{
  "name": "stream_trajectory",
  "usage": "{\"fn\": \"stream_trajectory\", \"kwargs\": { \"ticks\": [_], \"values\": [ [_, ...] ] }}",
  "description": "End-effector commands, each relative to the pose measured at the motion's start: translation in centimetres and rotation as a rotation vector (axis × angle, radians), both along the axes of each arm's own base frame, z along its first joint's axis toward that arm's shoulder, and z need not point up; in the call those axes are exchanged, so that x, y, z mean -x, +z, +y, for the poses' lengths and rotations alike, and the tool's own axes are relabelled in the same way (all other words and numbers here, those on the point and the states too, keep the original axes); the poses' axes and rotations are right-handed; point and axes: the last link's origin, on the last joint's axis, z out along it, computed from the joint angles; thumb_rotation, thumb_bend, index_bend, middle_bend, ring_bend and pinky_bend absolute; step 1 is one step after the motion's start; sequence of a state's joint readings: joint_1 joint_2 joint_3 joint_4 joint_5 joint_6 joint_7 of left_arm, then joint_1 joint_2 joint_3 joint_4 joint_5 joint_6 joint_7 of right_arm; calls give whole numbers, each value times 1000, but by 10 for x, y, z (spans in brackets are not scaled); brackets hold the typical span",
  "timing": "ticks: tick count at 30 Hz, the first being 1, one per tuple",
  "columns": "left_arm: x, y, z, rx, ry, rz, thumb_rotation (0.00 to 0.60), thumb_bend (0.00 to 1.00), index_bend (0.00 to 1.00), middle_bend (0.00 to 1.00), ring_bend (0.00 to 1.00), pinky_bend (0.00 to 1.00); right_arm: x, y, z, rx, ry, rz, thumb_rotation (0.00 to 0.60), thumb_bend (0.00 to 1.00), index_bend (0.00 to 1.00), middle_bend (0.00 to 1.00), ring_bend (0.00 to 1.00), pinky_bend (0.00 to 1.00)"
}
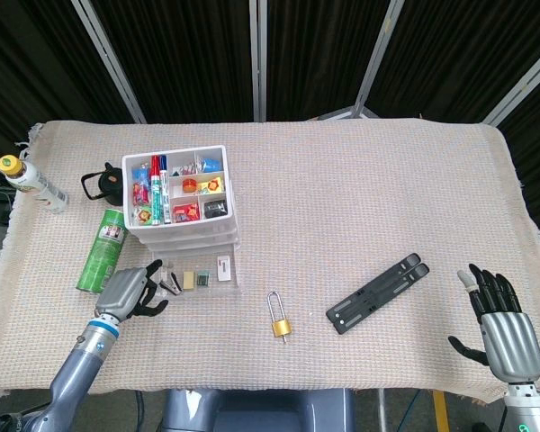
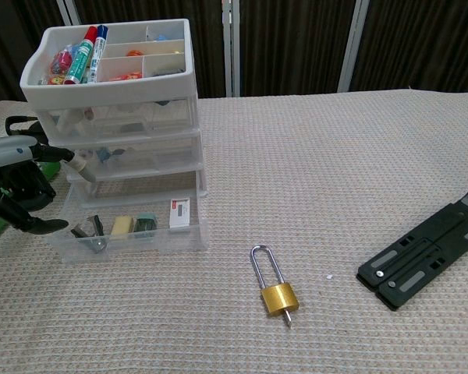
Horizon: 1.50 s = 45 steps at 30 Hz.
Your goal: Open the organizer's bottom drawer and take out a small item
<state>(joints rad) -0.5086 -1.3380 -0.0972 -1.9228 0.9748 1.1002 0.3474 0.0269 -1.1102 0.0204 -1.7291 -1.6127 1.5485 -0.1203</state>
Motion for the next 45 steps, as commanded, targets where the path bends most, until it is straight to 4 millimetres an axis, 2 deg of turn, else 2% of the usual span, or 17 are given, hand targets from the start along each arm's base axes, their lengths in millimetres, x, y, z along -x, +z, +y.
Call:
{"fn": "stream_trajectory", "kwargs": {
  "ticks": [1,4,8,15,23,45],
  "values": [
    [-11,10,14,-33,-222,205,600,259,349,914,881,789,0,0,0,0,1,0,600,0,0,0,0,0],
    [-15,8,22,-66,-357,330,600,210,421,943,900,797,0,0,0,2,1,0,600,0,0,0,0,0],
    [-19,1,29,-94,-502,454,600,142,446,958,910,811,0,1,0,4,-1,-3,600,0,0,0,0,0],
    [-28,-5,45,-82,-647,617,600,141,437,958,910,811,1,2,-1,5,-2,-8,600,0,0,0,0,0],
    [-34,-25,47,-63,-836,712,600,142,437,958,910,811,1,5,-1,9,-4,-14,600,0,0,0,0,0],
    [-36,-58,58,-38,-929,757,600,142,400,958,910,811,3,9,-2,15,-14,-29,600,0,0,0,0,0]
  ]
}}
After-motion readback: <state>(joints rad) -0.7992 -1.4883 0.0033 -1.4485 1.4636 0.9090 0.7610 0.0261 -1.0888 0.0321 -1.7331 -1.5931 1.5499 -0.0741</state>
